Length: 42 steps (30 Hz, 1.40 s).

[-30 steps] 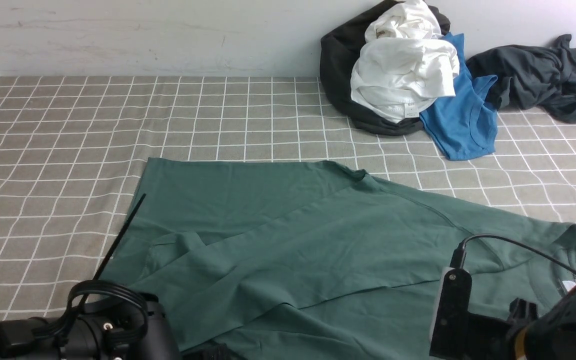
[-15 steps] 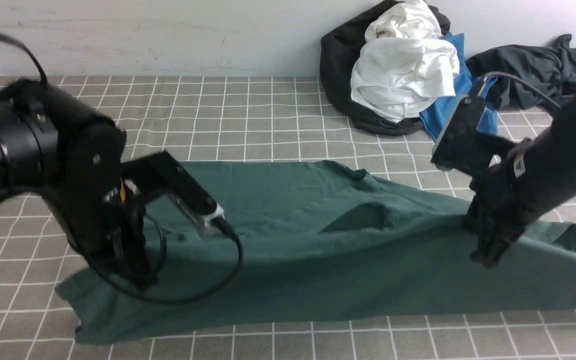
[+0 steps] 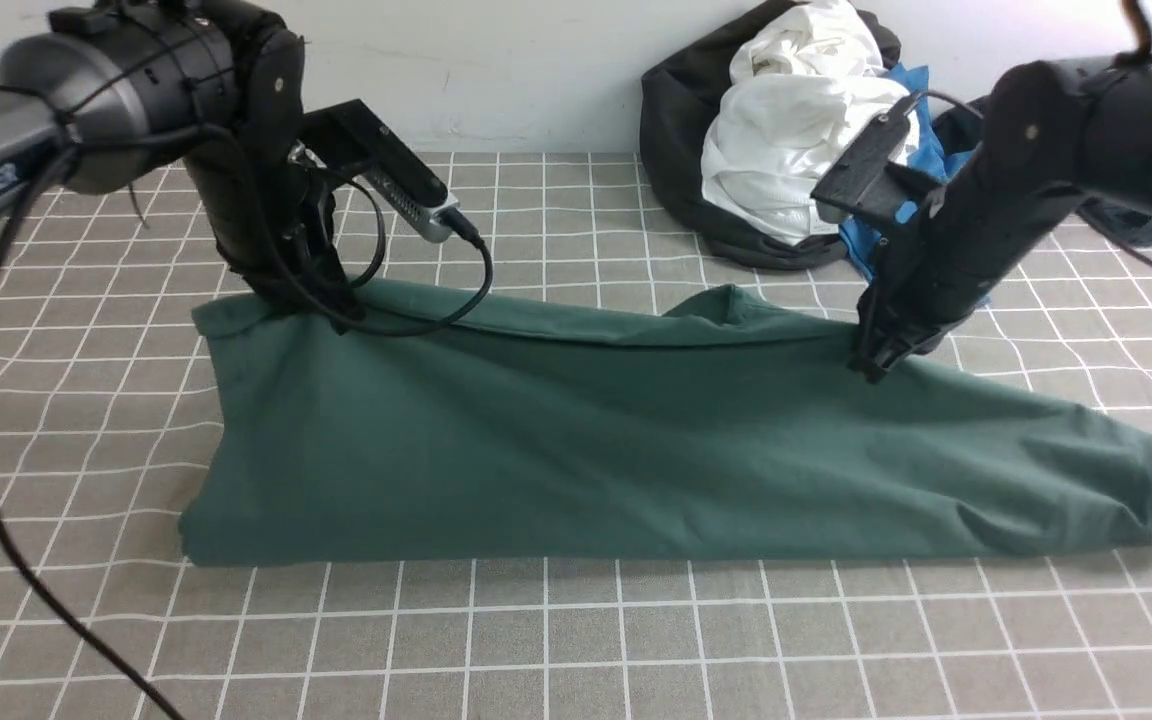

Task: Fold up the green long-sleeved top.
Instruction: Use both arms to drag the lower edge of the fabric forward and fold it over the upper edge, then use the right arm to clamp the right edge of the fabric

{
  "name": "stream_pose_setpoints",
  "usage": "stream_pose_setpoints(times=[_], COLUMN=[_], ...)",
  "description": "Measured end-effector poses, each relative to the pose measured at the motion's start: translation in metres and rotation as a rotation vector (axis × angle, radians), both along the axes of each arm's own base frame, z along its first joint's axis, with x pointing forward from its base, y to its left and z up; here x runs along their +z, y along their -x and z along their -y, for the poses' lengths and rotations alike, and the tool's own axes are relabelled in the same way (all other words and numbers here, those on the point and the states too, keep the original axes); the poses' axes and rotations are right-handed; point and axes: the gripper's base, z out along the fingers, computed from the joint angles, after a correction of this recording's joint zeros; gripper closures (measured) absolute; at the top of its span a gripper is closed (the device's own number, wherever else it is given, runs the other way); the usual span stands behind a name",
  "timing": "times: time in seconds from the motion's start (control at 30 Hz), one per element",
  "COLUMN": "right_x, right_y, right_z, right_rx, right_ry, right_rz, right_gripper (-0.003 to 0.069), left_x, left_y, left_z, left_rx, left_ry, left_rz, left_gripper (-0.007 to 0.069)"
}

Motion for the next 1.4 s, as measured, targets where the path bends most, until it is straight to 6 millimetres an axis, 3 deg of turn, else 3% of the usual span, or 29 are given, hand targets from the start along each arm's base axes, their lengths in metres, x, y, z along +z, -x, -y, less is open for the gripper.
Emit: stream_pose_setpoints(times=[0.17, 0.3, 0.4, 0.43, 0.53, 0.57, 0.63, 0.7, 0.77, 0.87, 0.93, 0.97, 1.07, 1.17, 1.4], right_x=[-0.019, -0.023, -0.014, -0.014, 0.015, 0.017, 0.043, 0.055, 0.073, 0.079, 0.071, 0.069, 0.049, 0.005, -0.049], right_y=[-0.011, -0.018, -0.019, -0.019, -0.013, -0.012, -0.001, 0.005, 0.020, 0.038, 0.058, 0.062, 0.078, 0.091, 0.080], right_z=[0.003, 0.013, 0.019, 0.020, 0.034, 0.035, 0.052, 0.061, 0.081, 0.098, 0.115, 0.118, 0.135, 0.157, 0.177], right_rx=[-0.068, -0.183, -0.268, -0.267, -0.398, -0.405, -0.489, -0.522, -0.592, -0.652, -0.728, -0.743, -0.838, -0.971, -1.098], right_ry=[-0.024, -0.062, -0.085, -0.083, -0.116, -0.117, -0.130, -0.134, -0.146, -0.165, -0.178, -0.180, -0.190, -0.203, -0.230], right_rz=[-0.022, 0.000, 0.021, 0.022, 0.049, 0.050, 0.047, 0.041, 0.017, -0.006, -0.035, -0.040, -0.066, -0.097, -0.102], right_gripper=[0.0610, 0.0481, 0.0369, 0.0362, 0.0258, 0.0254, 0.0228, 0.0224, 0.0220, 0.0220, 0.0218, 0.0218, 0.0218, 0.0202, 0.0132], left_x=[-0.020, -0.034, -0.032, -0.031, -0.013, -0.012, 0.006, 0.012, 0.017, 0.016, 0.014, 0.014, 0.014, 0.014, 0.015], left_y=[-0.017, -0.026, -0.031, -0.031, -0.038, -0.039, -0.040, -0.038, -0.030, -0.022, -0.013, -0.013, -0.006, 0.003, 0.009], left_z=[-0.003, -0.008, -0.015, -0.015, -0.026, -0.027, -0.031, -0.031, -0.023, -0.006, 0.019, 0.021, 0.046, 0.071, 0.088], left_rx=[0.008, 0.015, 0.049, 0.049, 0.196, 0.207, 0.338, 0.379, 0.416, 0.380, 0.300, 0.294, 0.217, 0.130, 0.043], left_ry=[0.002, 0.001, 0.009, 0.010, 0.066, 0.069, 0.111, 0.124, 0.166, 0.195, 0.231, 0.233, 0.255, 0.279, 0.322], left_rz=[0.006, 0.015, 0.053, 0.055, 0.120, 0.123, 0.135, 0.118, 0.037, -0.045, -0.118, -0.122, -0.151, -0.174, -0.201], left_gripper=[0.0590, 0.0503, 0.0408, 0.0400, 0.0261, 0.0253, 0.0161, 0.0137, 0.0121, 0.0137, 0.0196, 0.0202, 0.0281, 0.0417, 0.0610])
